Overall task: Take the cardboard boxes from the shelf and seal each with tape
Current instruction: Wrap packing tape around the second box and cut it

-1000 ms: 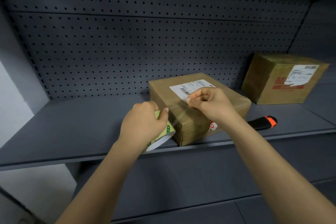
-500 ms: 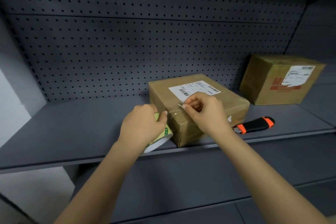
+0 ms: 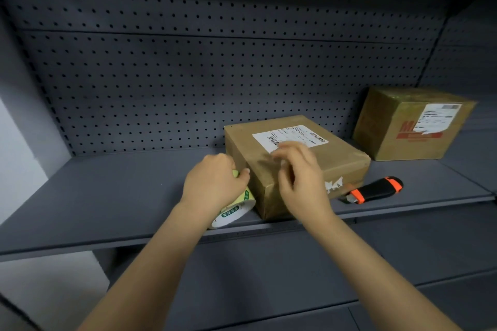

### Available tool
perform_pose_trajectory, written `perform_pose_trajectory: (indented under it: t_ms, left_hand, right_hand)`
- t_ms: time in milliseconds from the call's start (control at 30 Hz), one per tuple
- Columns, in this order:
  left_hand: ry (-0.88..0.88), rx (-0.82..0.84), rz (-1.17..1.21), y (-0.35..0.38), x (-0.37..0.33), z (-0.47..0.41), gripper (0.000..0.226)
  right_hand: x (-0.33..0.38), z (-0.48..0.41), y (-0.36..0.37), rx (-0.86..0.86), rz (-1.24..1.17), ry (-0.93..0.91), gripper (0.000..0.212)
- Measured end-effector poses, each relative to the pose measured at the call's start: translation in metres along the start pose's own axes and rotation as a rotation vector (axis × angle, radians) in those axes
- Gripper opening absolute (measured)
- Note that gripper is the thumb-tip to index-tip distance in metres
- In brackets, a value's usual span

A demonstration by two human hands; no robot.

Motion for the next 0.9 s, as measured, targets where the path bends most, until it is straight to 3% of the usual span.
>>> perform_pose_trajectory:
  t_ms: [100, 233, 367, 567, 767, 900]
  left_hand:
    - [-0.003, -0.045, 0.025, -0.004, 0.003, -0.001, 0.044]
    - [-0.094, -0.032, 0.347, 0.001, 0.026, 0.003, 0.047]
    - [-0.118, -0.012, 0.573, 0.008, 0.04, 0.012, 0.033]
    - [-0.044, -0.032, 0.459, -0.002, 0.028, 0.01, 0.033]
    - [-0.057, 0.095, 0.239, 0.008, 0.027, -0.001, 0.034]
    - [-0.052, 0.091, 0.215, 0.009, 0.028, -0.001, 0.03]
  right_hand:
    - [0.007, 0.013, 0.021, 0.166, 0.094, -0.154, 0.035]
    - [-0.003, 0.012, 0.033, 0.294, 0.129, -0.128, 0.045]
    - [-0.009, 0.01, 0.034, 0.327, 0.127, -0.14, 0.045]
    - [-0.012, 0.01, 0.028, 0.268, 0.108, -0.127, 0.043]
    - [-0.013, 0.008, 0.025, 0.202, 0.081, -0.109, 0.039]
    - [-0.011, 0.007, 0.026, 0.226, 0.081, -0.116, 0.039]
Point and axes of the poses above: each hand's wrist, its own z-axis away from the middle knuckle, its own y-axis out of the palm, x = y × z, the point moved 10 cm from there along -z, towards the middle knuckle, and after that the axes turned 5 degrees about z, right-handed, at the moved point
